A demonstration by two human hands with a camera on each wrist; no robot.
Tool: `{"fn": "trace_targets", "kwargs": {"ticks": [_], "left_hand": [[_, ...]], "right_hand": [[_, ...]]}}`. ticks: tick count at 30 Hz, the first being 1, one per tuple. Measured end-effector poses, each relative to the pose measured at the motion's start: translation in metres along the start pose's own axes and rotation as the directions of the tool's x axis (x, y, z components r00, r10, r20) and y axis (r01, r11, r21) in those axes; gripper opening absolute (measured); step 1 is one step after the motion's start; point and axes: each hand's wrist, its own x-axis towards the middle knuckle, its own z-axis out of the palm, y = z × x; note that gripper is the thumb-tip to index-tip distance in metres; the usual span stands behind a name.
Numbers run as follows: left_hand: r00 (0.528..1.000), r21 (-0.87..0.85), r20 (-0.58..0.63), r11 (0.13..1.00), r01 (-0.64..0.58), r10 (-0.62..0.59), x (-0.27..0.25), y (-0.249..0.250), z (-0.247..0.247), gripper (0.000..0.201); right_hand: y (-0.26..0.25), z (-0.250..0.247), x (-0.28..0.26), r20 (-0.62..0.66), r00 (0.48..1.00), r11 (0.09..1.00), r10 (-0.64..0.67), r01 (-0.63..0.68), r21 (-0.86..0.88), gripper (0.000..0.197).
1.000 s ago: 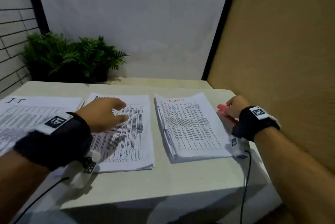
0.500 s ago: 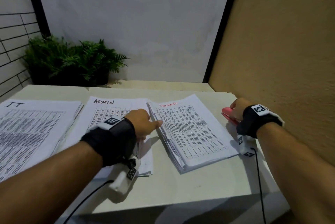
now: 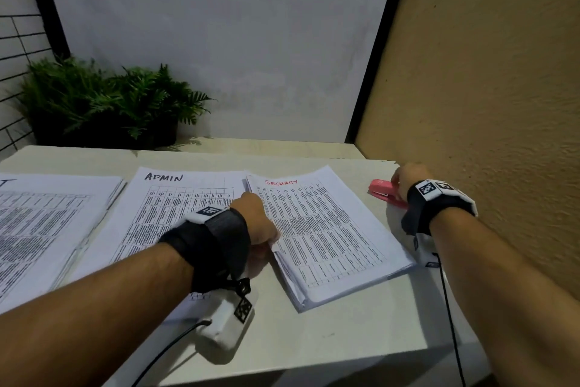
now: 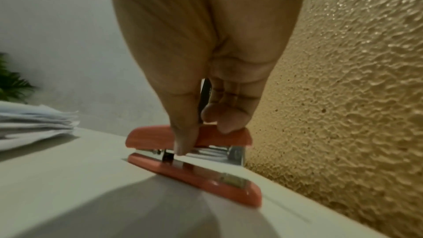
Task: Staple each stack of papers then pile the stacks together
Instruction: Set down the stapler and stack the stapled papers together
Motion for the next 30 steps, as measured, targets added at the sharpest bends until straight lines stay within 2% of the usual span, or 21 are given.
{"fn": "trace_targets", "kwargs": {"ticks": [2, 4, 9, 11, 14, 17, 19, 21, 23, 24, 25, 27, 28, 30], "left_hand": [[1.0, -0.037, 0.02, 0.999, 0.005, -0.004, 0.004, -0.001, 0.002, 0.021], [1.0, -0.073, 0.024, 0.997, -0.003, 0.004, 0.008, -0.003, 0.003, 0.011], [0.997, -0.185, 0.069, 0.982, -0.032, 0.045, 0.009, 0.002, -0.001, 0.023], [0.994, -0.251, 0.083, 0.967, -0.046, 0.069, 0.008, 0.003, 0.0, 0.023], [0.993, -0.388, 0.059, 0.919, -0.068, 0.099, 0.004, 0.001, -0.002, 0.019], [0.992, -0.472, -0.002, 0.875, -0.11, 0.124, 0.0, -0.007, -0.012, 0.026], [0.989, -0.503, -0.035, 0.853, -0.142, 0.144, -0.005, -0.018, -0.022, 0.03], [0.988, -0.534, -0.072, 0.831, -0.154, 0.137, -0.011, -0.031, -0.036, 0.035], [0.988, -0.567, -0.089, 0.809, -0.153, 0.124, -0.023, -0.044, -0.053, 0.035], [0.988, -0.583, -0.094, 0.798, -0.154, 0.122, -0.027, -0.053, -0.062, 0.035], [0.989, -0.599, -0.094, 0.787, -0.151, 0.118, -0.031, -0.063, -0.071, 0.033], [0.988, -0.609, -0.118, 0.778, -0.153, 0.101, -0.043, -0.083, -0.088, 0.029], [0.987, -0.594, -0.131, 0.79, -0.151, 0.09, -0.048, -0.094, -0.095, 0.028], [0.986, -0.503, -0.156, 0.855, -0.128, 0.056, -0.053, -0.116, -0.107, 0.028]], "right_hand": [[0.001, 0.001, 0.002, -0.017, 1.0, 0.994, 0.024, -0.026, -0.103, 0.037], [-0.003, -0.003, -0.005, -0.073, 0.997, 0.981, -0.03, 0.015, -0.195, 0.034], [-0.011, -0.002, -0.014, -0.104, 0.987, 0.98, -0.123, 0.104, -0.172, 0.031], [-0.014, -0.002, -0.023, -0.13, 0.981, 0.989, -0.142, 0.134, -0.069, 0.03], [-0.016, 0.005, -0.036, -0.135, 0.977, 0.951, -0.168, 0.196, 0.239, 0.037], [-0.023, 0.01, -0.067, -0.001, 0.974, 0.897, -0.227, 0.209, 0.389, 0.057], [-0.03, 0.012, -0.088, 0.098, 0.959, 0.839, -0.267, 0.181, 0.512, 0.059], [-0.04, 0.012, -0.104, 0.131, 0.95, 0.761, -0.283, 0.139, 0.634, 0.059], [-0.055, 0.009, -0.115, 0.121, 0.948, 0.696, -0.293, 0.125, 0.707, 0.067], [-0.064, 0.008, -0.121, 0.123, 0.94, 0.677, -0.318, 0.134, 0.724, 0.066], [-0.075, 0.006, -0.129, 0.128, 0.926, 0.667, -0.354, 0.154, 0.729, 0.056], [-0.098, 0.005, -0.141, 0.158, 0.891, 0.652, -0.425, 0.18, 0.737, 0.027], [-0.112, 0.008, -0.145, 0.17, 0.881, 0.633, -0.441, 0.171, 0.755, 0.025], [-0.138, 0.016, -0.151, 0.183, 0.879, 0.558, -0.441, 0.109, 0.823, 0.035]]}}
